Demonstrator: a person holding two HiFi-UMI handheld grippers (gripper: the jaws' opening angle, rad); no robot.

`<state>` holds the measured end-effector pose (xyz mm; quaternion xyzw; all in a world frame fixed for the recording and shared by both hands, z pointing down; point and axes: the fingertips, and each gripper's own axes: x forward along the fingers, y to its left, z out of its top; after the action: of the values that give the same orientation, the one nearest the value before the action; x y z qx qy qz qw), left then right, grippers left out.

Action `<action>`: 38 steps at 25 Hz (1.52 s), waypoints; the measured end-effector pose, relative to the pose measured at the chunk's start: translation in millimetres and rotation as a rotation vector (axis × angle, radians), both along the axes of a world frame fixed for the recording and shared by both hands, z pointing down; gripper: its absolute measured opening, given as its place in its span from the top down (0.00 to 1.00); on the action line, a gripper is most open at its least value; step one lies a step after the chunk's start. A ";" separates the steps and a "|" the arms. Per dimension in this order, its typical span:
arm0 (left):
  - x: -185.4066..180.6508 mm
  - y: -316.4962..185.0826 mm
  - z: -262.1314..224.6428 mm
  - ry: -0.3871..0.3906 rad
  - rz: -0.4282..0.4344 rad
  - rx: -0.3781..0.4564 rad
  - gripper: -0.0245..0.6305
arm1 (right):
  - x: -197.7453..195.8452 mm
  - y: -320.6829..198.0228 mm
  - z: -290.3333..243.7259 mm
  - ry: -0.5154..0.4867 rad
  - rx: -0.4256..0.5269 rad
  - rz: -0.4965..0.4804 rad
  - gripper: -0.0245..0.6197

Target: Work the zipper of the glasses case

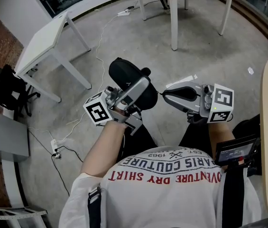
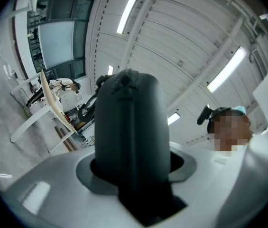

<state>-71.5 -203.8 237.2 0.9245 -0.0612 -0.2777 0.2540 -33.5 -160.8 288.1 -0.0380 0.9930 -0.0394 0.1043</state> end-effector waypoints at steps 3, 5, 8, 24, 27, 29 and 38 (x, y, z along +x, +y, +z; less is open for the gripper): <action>-6.0 -6.1 -2.9 0.038 -0.036 -0.024 0.59 | -1.3 -2.9 -0.4 -0.008 -0.013 0.007 0.93; -11.0 -11.5 -8.1 0.099 -0.049 -0.059 0.59 | -2.3 -3.7 0.6 -0.013 -0.021 0.008 0.94; -15.0 -18.5 -13.6 0.155 -0.073 -0.095 0.59 | -2.9 -6.2 1.3 -0.033 -0.043 0.012 0.94; -33.2 -41.4 -4.7 0.253 -0.203 -0.233 0.59 | -8.3 -15.1 6.2 -0.026 -0.009 0.115 0.96; -34.7 -45.2 -0.9 0.251 -0.208 -0.264 0.59 | -11.2 -12.7 9.8 0.043 0.072 0.146 0.96; -36.6 -47.5 0.0 0.259 -0.211 -0.280 0.59 | -13.4 -10.3 11.8 0.073 0.110 0.157 0.96; -47.6 -58.9 8.9 0.334 -0.239 -0.378 0.59 | -25.8 -1.2 21.4 0.176 0.208 0.165 0.96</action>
<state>-119.1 -262.7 246.1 0.7882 -0.1778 -0.4379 0.3941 -59.2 -162.0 309.5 -0.1119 0.9905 0.0757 0.0233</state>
